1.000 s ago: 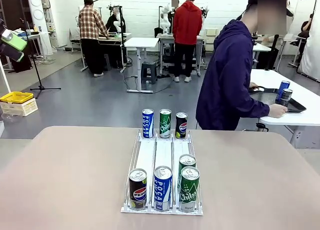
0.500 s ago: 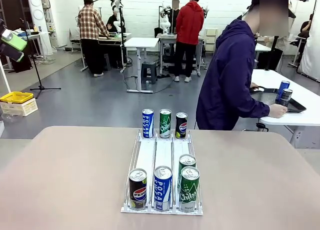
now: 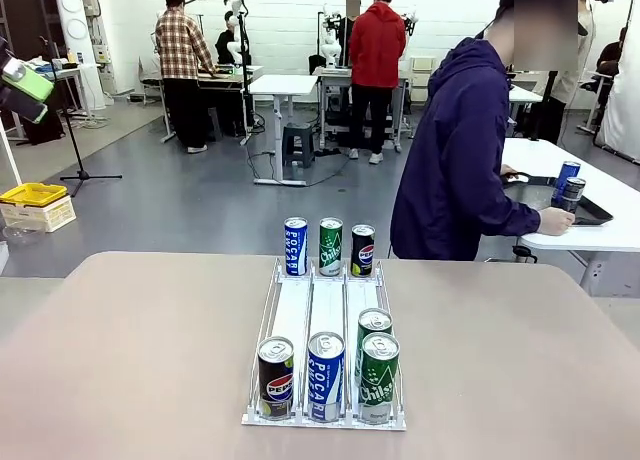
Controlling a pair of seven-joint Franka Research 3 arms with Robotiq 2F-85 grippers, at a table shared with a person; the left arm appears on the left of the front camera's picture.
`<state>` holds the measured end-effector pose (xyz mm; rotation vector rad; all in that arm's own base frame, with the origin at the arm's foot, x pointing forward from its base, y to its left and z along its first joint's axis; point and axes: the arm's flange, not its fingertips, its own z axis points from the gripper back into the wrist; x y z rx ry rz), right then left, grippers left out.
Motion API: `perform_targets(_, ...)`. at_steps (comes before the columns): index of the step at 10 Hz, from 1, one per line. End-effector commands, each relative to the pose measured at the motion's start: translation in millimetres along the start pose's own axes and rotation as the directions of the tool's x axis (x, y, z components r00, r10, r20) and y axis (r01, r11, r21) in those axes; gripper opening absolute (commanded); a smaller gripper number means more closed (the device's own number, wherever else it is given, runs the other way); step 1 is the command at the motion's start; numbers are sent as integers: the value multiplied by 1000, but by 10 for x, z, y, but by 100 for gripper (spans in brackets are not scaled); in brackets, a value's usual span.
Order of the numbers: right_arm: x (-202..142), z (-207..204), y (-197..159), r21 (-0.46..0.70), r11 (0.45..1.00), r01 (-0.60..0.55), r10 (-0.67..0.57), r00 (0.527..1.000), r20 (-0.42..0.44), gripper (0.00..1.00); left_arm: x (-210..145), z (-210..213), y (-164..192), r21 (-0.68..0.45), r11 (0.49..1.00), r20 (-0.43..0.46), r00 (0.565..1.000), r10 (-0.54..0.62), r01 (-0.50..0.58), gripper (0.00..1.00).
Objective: Retrieve and hand over the desired beverage to the person.
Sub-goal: Place the picked can on the Handle tray extended by the person.
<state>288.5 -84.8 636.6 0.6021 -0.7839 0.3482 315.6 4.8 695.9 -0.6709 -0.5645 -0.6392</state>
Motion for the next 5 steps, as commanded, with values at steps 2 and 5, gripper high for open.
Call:
perform_targets(2,5,-25,-13,35,999,-9,8,1000,17,100,10,4,-4,-7,1000,7,1000,-7,7,100)
perform_targets(5,5,-25,-13,35,999,-9,8,1000,17,100,10,4,-4,-7,1000,7,1000,-7,7,100)
